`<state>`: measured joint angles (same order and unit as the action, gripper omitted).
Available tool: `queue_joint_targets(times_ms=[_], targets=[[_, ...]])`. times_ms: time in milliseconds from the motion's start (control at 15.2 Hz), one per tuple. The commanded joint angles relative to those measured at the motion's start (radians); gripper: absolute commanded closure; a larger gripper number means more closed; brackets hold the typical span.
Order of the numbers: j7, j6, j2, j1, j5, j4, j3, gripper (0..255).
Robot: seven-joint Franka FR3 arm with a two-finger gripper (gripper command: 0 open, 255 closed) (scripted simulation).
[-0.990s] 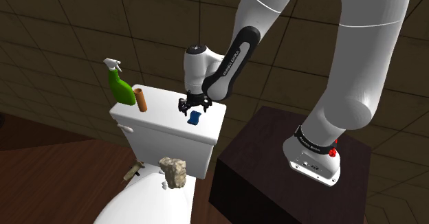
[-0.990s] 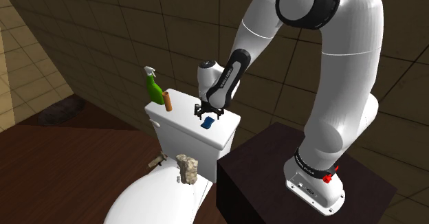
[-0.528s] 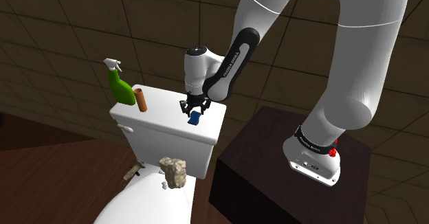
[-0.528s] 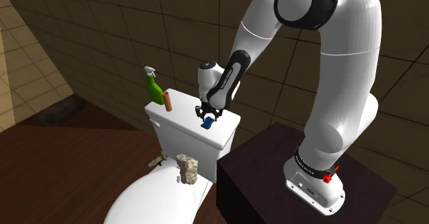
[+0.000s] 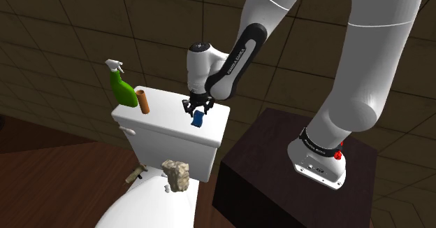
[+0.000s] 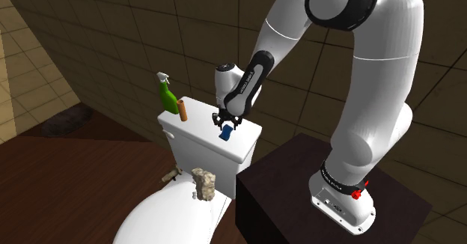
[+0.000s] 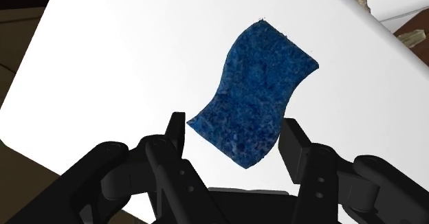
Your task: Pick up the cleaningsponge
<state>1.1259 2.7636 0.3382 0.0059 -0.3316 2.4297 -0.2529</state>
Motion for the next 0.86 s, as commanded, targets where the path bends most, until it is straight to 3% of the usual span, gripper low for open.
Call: queue_joint_targets(times_ms=[0, 792], targets=[[-0.017, -0.022, -0.027, -0.012, 0.021, 0.004, -0.016, 255], [-0.110, -0.142, -0.170, -0.056, 0.143, 0.018, -0.082, 255]])
